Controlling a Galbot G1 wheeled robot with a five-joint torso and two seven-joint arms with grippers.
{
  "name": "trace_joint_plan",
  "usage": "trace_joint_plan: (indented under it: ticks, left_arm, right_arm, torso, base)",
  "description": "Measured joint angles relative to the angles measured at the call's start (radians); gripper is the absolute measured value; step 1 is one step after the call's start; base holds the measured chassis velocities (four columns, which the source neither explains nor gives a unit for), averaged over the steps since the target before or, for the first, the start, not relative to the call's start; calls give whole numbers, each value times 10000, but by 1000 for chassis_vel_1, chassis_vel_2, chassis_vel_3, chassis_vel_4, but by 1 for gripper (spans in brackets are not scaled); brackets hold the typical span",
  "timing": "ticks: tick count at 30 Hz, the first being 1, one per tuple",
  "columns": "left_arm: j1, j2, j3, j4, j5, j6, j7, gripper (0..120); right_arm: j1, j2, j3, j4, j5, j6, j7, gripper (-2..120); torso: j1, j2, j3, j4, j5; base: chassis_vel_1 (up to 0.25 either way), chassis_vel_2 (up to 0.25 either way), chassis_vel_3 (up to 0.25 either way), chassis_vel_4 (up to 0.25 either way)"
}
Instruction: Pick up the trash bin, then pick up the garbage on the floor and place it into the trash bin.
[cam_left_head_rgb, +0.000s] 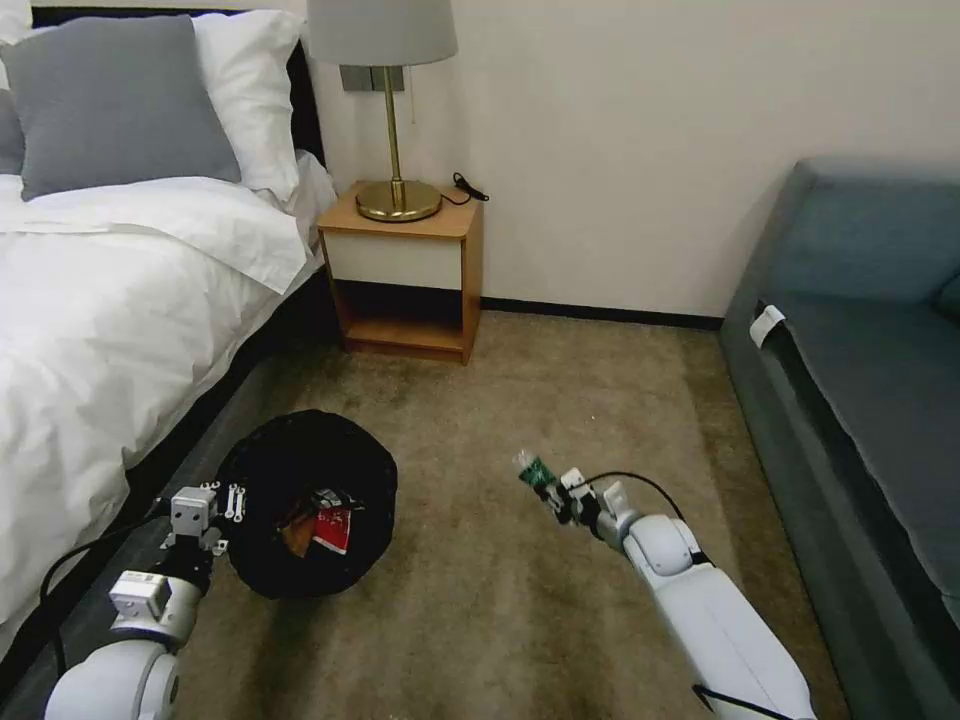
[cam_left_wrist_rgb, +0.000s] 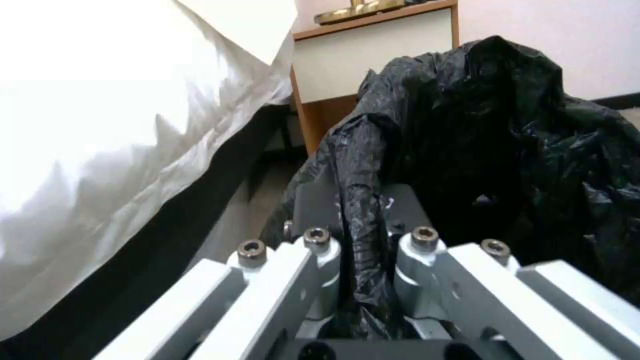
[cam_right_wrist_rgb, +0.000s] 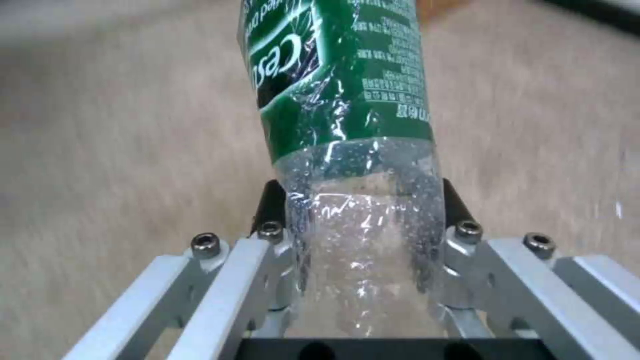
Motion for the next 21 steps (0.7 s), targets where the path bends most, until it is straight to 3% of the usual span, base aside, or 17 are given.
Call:
trace_joint_plan:
  ticks: [21]
  left_arm:
    - [34, -141, 129, 7, 76, -126, -4, 5]
  right_arm:
    - [-752, 581, -1722, 4240, 2696, -1056, 1024, 25]
  torso:
    - [0, 0, -1, 1, -1]
  base:
    - [0, 0, 0, 0]
